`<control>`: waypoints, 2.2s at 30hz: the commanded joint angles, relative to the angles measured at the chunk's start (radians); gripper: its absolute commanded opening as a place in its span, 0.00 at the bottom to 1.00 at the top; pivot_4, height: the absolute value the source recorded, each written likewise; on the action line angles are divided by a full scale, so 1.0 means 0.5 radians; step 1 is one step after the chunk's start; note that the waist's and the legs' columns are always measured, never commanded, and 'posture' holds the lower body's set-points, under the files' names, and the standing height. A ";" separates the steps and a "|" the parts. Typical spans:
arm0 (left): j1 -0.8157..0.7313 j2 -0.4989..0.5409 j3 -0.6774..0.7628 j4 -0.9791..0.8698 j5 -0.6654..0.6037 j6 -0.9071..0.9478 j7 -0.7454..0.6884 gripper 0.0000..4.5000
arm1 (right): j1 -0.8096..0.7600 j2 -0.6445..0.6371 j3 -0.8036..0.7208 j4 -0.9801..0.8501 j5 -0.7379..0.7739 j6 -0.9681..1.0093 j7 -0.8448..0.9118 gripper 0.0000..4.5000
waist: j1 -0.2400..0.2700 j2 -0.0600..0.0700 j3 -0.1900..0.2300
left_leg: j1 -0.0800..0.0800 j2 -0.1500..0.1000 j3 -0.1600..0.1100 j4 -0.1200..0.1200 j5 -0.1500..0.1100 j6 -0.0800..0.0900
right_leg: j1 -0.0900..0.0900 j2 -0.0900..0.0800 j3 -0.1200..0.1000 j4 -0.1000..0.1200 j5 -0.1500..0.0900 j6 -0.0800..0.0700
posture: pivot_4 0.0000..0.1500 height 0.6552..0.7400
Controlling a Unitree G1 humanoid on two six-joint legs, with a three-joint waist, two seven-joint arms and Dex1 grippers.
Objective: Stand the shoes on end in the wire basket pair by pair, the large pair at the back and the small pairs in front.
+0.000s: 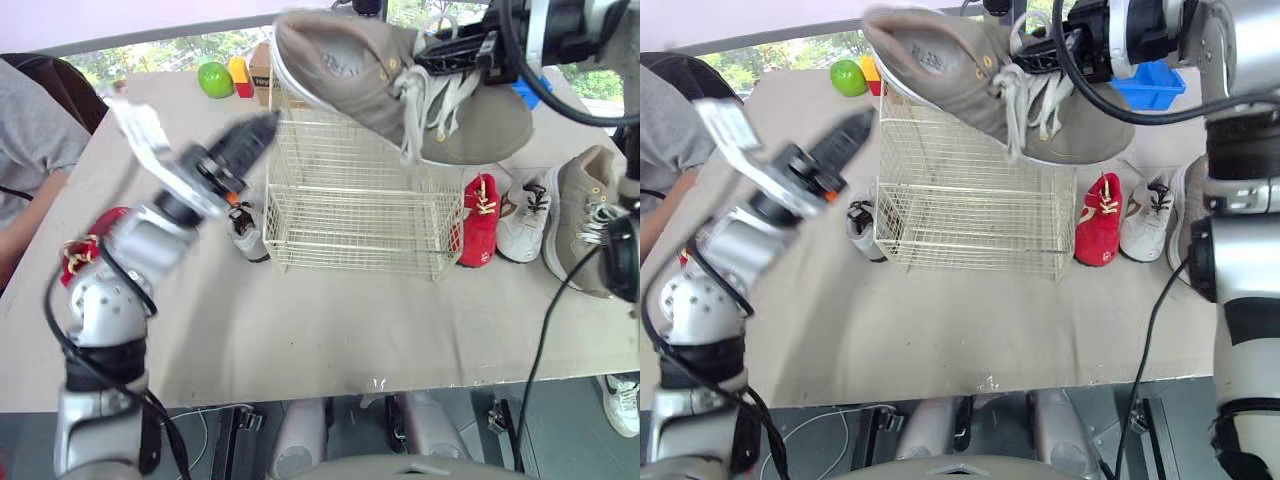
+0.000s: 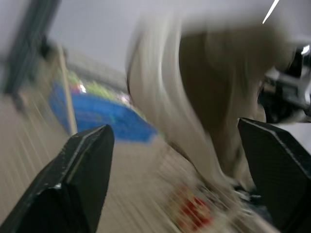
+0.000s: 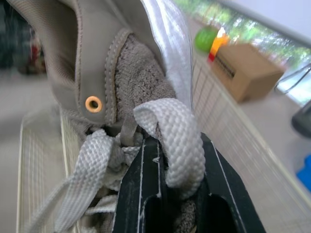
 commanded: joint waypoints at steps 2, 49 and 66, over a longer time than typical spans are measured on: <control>-0.112 -0.282 -0.161 -0.246 -0.113 0.051 0.325 0.97 | 0.093 0.250 -0.259 -0.447 0.159 0.303 -0.407 0.00 | 0.008 0.000 0.000 | -0.002 -0.002 0.000 0.004 0.001 -0.001 | 0.000 0.002 0.000 0.003 0.000 -0.001 | 1.00 1.00; -0.994 -0.180 0.106 0.562 0.684 0.305 -0.270 0.00 | 0.772 0.330 -0.801 -1.391 0.614 0.024 -0.911 0.77 | 0.009 -0.009 -0.005 | 0.000 -0.022 0.001 0.002 0.002 -0.001 | 0.002 0.008 -0.006 0.004 -0.001 0.000 | 1.00 1.00; -1.853 0.204 -0.260 1.816 2.021 -0.850 -1.278 0.00 | 2.383 -0.163 -1.457 -2.120 1.293 -0.356 -0.771 0.77 | -0.007 0.000 0.005 | 0.006 -0.027 0.001 -0.004 0.002 -0.001 | 0.014 0.003 -0.006 -0.007 -0.006 0.008 | 1.00 1.00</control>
